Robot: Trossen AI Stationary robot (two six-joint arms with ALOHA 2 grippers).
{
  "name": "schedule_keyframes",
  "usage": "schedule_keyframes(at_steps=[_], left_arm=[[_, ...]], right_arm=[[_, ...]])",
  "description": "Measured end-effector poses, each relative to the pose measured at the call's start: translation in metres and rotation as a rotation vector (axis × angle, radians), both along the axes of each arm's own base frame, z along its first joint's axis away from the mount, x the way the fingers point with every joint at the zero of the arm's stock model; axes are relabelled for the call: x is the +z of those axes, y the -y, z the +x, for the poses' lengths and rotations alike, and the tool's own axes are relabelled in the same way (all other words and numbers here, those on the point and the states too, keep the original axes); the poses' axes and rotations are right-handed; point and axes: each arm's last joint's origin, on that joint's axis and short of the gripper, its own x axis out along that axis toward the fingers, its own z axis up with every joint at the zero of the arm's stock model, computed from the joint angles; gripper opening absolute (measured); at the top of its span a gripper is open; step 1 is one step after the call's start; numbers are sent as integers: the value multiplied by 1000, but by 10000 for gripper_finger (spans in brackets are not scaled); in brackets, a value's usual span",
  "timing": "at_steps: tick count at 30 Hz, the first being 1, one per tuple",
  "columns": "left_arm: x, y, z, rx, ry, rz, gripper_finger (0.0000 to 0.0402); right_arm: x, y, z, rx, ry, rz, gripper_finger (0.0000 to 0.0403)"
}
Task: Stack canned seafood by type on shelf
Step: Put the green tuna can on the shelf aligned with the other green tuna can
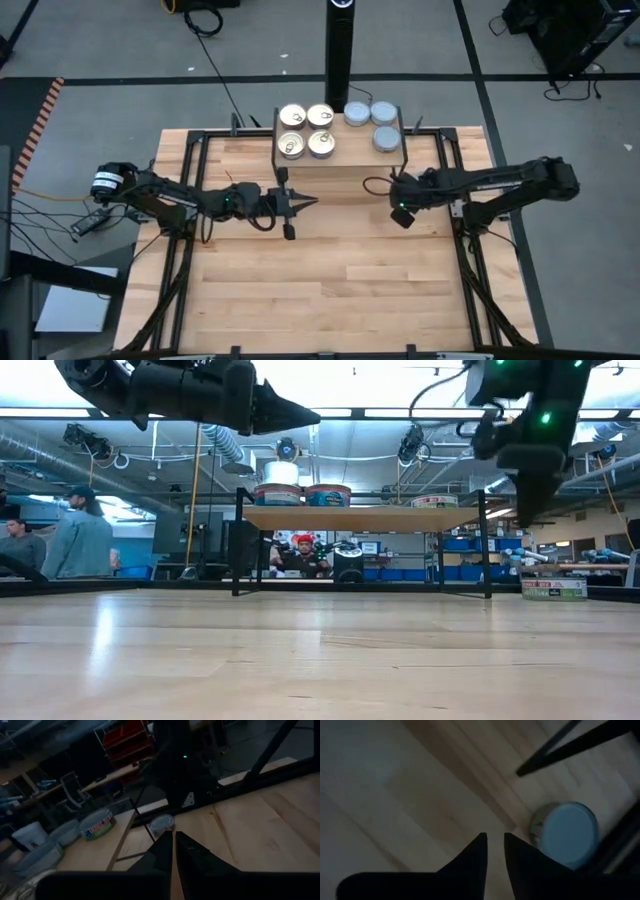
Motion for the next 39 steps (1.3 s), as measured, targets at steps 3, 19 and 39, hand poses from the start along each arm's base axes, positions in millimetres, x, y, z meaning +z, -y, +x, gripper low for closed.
schedule_keyframes(at_steps=[3,19,39], left_arm=[[-1,0,0,8,-7,3,26],[-4,-12,0,55,-40,-18,26],[-8,-16,-1,71,-50,-71,26]], right_arm=[[-8,10,2,-10,-88,3,102],[-43,57,9,-29,-317,132,154],[-75,76,4,-38,-365,186,125]])
